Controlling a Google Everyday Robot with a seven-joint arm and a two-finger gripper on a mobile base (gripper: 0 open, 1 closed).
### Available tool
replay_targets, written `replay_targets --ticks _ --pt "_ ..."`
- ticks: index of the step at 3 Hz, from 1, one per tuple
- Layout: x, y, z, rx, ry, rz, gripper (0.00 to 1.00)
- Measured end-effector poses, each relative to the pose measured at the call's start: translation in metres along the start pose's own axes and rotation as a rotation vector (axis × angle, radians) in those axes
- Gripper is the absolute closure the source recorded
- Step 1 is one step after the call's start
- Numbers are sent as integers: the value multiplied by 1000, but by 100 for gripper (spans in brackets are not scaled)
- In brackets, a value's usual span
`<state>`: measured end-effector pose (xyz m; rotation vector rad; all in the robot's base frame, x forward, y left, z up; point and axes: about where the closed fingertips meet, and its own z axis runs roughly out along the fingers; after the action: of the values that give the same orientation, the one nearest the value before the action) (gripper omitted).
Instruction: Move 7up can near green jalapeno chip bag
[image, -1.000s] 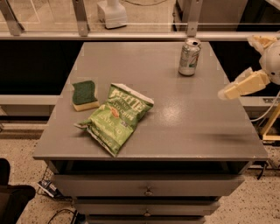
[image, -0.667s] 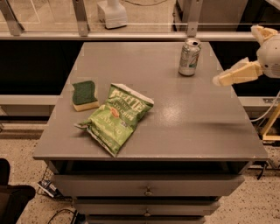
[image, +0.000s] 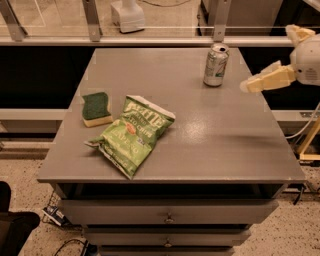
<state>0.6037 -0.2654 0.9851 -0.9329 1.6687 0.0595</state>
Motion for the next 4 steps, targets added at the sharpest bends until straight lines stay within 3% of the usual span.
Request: replay_targets --ticks 2,4 --pt "-18 -14 79 -115 -197 51 0" --pt "-19 -13 121 -185 -330 117 0"
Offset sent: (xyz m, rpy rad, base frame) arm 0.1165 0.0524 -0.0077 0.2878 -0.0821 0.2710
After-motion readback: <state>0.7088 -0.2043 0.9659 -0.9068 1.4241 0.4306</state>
